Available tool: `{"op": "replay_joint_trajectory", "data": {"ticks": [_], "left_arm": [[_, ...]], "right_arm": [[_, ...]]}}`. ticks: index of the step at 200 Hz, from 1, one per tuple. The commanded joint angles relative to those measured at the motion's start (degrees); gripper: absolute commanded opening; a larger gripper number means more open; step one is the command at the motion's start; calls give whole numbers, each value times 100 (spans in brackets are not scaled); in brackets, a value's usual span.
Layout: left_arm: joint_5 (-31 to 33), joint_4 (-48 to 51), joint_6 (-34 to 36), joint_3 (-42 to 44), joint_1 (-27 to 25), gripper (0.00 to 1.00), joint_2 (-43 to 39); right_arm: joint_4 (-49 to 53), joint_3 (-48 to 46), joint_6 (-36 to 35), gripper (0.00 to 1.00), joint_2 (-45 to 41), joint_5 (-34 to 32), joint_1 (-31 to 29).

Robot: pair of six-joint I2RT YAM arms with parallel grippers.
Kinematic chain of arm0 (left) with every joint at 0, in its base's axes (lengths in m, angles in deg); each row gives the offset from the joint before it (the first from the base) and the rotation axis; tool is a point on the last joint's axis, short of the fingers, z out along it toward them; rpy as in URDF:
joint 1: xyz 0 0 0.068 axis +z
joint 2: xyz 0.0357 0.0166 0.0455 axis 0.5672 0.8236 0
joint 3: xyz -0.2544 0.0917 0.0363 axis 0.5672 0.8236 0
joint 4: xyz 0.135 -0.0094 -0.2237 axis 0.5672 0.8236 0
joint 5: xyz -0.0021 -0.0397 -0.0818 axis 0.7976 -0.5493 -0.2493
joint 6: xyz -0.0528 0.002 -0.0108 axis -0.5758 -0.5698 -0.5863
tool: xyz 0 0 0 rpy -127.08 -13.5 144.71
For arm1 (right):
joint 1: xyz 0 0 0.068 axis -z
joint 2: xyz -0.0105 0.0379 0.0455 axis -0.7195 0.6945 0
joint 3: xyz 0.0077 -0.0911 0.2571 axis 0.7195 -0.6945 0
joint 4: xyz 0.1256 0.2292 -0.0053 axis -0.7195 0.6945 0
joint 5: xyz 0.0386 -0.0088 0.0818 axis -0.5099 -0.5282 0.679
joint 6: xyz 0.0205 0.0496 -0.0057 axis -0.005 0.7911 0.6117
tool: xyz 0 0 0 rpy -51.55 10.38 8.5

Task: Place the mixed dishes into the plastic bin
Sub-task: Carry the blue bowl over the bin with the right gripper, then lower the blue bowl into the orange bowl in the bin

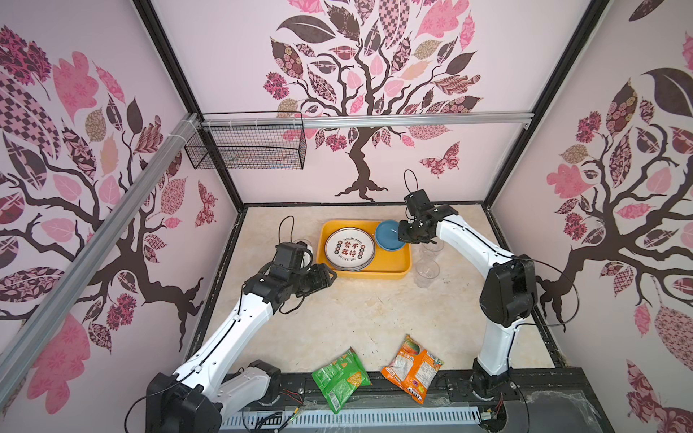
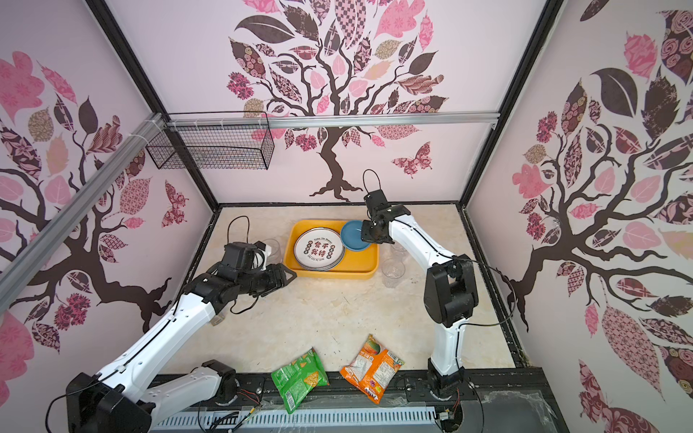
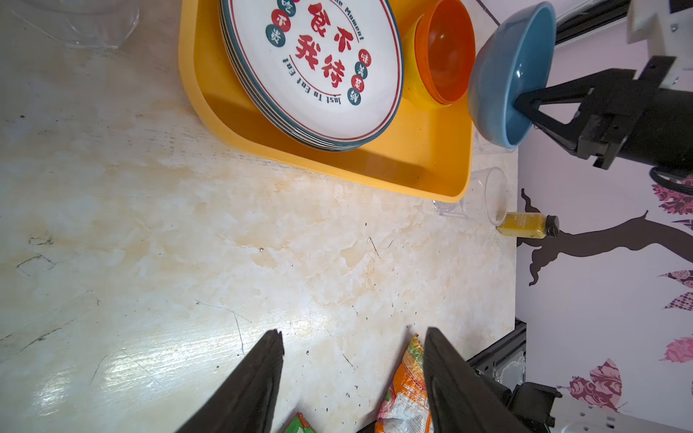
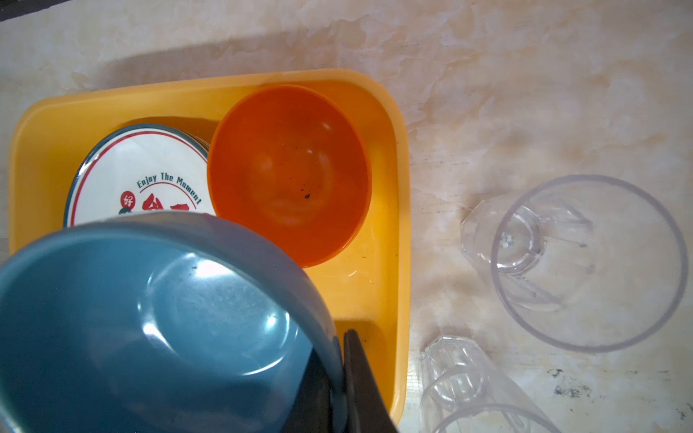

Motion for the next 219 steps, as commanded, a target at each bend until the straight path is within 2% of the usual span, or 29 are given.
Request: {"op": "replay_joint_trajectory", "data": {"ticks": [1,66,219], "left_arm": [[51,82,62,-211,33,63,1],[16,37,9,-67,52,63,-27],[-37,-42,-114,197,60,63,-181]], "right_arm": [[55,328,74,6,379,-83,64],[112,828,97,5,939,-263,99],[292,1588,132,5,1612,-501,135]]}}
